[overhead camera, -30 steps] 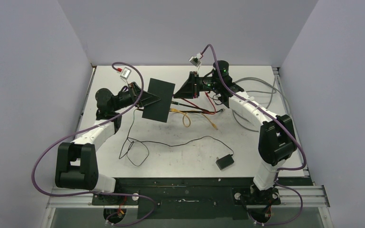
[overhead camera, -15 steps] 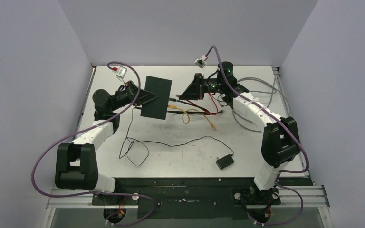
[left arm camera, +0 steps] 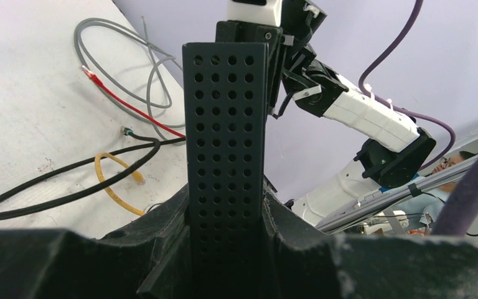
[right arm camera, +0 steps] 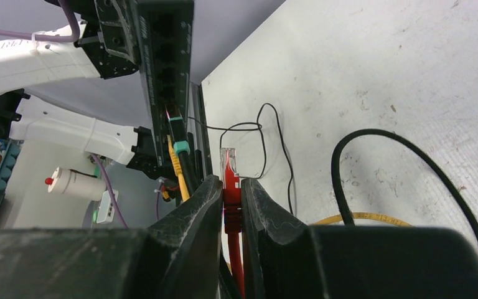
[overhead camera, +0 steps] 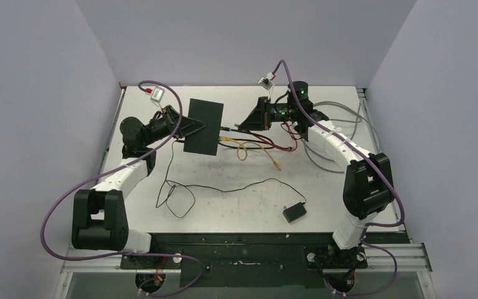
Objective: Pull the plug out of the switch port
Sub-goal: Pull the connector from the switch port.
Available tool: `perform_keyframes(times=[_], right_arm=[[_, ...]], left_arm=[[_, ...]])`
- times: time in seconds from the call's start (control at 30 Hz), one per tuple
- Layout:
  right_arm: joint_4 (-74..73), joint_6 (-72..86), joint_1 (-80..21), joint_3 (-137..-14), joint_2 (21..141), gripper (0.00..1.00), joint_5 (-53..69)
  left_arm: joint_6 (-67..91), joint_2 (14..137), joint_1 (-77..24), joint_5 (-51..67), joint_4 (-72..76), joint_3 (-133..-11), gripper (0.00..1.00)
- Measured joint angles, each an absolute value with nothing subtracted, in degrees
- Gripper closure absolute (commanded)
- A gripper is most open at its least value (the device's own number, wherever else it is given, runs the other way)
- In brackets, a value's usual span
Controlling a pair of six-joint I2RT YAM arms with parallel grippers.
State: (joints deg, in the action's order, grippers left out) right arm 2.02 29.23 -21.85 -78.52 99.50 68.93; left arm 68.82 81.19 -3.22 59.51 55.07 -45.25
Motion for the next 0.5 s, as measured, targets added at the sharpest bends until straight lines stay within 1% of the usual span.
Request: perform_keyframes(times=[0.23, 0.5], right_arm=[[3.25, 31.35, -21.85, -82.30, 99.50, 0.95, 67.96], [11.64, 39.38, -21.85, -82.94, 99.42, 0.95, 67.92]], left_arm=[[65.14, 79.94, -4.12, 59.44, 49.50, -45.25, 1.00], [61.60, 79.81, -5.15, 59.42, 44.38, -45.25, 1.00]])
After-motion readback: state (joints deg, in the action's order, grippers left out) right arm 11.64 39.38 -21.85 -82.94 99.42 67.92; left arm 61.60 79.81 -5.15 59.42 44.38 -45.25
